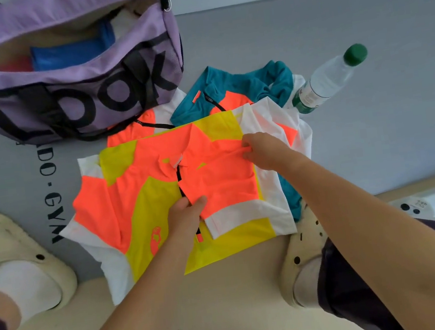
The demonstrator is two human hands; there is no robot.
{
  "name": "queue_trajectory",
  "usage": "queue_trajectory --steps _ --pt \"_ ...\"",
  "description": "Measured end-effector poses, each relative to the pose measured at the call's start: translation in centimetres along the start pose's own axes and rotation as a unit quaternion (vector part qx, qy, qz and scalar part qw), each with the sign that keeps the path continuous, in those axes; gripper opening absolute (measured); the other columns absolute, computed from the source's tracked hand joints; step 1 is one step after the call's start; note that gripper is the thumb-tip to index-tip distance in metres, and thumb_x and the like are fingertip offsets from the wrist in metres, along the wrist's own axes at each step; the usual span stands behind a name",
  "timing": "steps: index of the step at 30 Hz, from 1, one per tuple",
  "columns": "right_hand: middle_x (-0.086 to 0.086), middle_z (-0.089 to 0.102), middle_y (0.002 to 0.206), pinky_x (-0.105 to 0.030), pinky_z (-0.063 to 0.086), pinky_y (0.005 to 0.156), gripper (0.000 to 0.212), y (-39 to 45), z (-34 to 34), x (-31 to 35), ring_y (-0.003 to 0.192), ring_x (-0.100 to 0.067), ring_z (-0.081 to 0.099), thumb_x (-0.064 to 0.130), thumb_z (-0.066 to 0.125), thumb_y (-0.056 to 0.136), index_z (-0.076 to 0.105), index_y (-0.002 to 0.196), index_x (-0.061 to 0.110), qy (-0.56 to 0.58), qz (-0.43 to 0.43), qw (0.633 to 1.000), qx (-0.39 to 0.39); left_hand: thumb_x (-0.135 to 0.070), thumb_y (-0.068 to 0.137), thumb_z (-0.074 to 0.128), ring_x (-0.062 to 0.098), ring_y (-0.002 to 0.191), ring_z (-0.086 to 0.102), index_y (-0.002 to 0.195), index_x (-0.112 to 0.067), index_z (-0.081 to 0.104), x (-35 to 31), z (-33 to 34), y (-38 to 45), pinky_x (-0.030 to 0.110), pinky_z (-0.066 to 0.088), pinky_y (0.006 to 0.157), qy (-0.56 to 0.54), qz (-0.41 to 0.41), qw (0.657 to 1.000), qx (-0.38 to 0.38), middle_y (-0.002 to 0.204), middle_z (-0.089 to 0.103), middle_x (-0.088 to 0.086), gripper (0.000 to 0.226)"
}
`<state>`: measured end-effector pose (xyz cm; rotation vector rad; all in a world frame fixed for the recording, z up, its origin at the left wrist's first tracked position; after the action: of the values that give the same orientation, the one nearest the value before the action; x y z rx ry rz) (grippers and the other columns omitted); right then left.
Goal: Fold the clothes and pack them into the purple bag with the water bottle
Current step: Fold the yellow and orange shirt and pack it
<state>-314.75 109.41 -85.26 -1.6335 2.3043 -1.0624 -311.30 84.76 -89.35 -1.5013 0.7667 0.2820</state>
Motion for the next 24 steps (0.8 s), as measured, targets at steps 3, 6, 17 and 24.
queue_trajectory --steps 3,6,17,24 --pt "-0.012 0.057 0.110 -0.038 0.046 0.079 0.023 0.1 -0.3 -0.3 0.101 -0.030 0.055 0.014 0.045 0.096 0.055 0.117 0.011 -0.013 0.010 0.999 -0.030 -0.020 0.094 0.062 0.032 0.098 0.067 0.091 -0.029 0.064 -0.4 0.1 0.1 0.054 0.055 0.086 0.040 0.028 0.999 -0.016 0.102 0.070 0.008 0.009" --pt "-0.011 0.060 0.101 -0.032 0.039 0.073 0.016 0.0 -0.6 -0.5 0.089 -0.025 0.052 0.010 0.050 0.093 0.057 0.107 0.008 0.098 0.024 0.992 -0.082 -0.022 0.095 0.062 0.030 0.084 0.067 0.085 -0.027 0.060 -0.4 0.2 0.4 0.048 0.060 0.073 0.068 0.027 0.997 -0.010 0.094 0.068 0.010 0.011" --pt "0.004 0.057 0.080 -0.010 0.038 0.053 0.024 -1.5 -0.8 -0.9 0.069 -0.008 0.053 0.021 0.071 0.084 0.056 0.103 0.019 0.356 0.107 0.908 -0.194 -0.022 0.092 0.067 0.022 0.071 0.064 0.085 -0.020 0.065 -0.6 -0.6 0.9 0.036 0.060 0.057 0.090 0.021 0.996 0.003 0.086 0.068 0.006 0.007" --pt "0.008 0.055 0.069 -0.027 0.041 0.063 0.031 -6.3 6.4 -4.0 0.066 -0.010 0.052 0.041 0.078 0.077 0.059 0.079 0.017 0.278 0.192 0.940 -0.056 -0.019 0.094 0.064 0.021 0.067 0.063 0.082 -0.018 0.065 -0.7 -0.6 1.6 0.035 0.059 0.055 0.108 0.019 0.994 0.021 0.086 0.069 0.011 0.012"
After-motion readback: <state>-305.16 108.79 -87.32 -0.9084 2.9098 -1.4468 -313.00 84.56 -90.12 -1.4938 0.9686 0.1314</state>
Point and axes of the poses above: each hand's wrist, its own y-axis towards the middle knuckle, its own z-axis out of the palm, x = y × z, the point moved 6 cm from there along y, towards the middle knuckle
